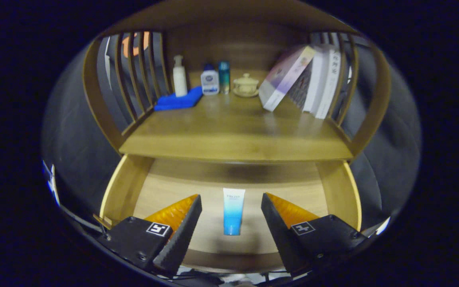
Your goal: Pull open the drawer, take out the items inside it, and place them on the countertop above the cabinet.
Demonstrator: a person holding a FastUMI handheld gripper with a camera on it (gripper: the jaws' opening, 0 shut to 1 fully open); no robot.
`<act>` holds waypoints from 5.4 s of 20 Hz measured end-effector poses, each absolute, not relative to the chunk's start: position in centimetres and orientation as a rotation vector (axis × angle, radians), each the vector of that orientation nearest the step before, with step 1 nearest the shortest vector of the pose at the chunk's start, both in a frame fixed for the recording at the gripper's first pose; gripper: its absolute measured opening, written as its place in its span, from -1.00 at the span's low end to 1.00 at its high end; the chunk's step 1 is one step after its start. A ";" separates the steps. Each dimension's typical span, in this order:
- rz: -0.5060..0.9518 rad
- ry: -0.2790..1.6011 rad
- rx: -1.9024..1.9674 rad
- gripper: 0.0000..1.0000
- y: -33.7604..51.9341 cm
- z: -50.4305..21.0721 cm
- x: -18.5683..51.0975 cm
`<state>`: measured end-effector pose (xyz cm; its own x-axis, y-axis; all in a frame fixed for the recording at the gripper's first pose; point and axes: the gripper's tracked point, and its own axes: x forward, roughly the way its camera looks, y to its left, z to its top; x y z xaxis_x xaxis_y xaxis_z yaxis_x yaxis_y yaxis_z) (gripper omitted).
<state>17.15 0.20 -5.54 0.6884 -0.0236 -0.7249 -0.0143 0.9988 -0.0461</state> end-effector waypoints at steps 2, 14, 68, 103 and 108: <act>-0.003 0.922 -0.044 0.88 0.5 -7.9 17.5; -0.098 1.259 0.013 0.58 -2.0 -15.9 16.8; -0.083 1.029 0.094 -0.20 -2.1 0.1 27.8; 0.024 0.397 -0.008 0.22 -0.6 8.5 13.6; -0.026 0.111 0.039 1.00 -1.9 9.2 7.2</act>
<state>7.18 -1.90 9.17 0.9935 -0.0239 -0.1110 0.0281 0.9989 0.0371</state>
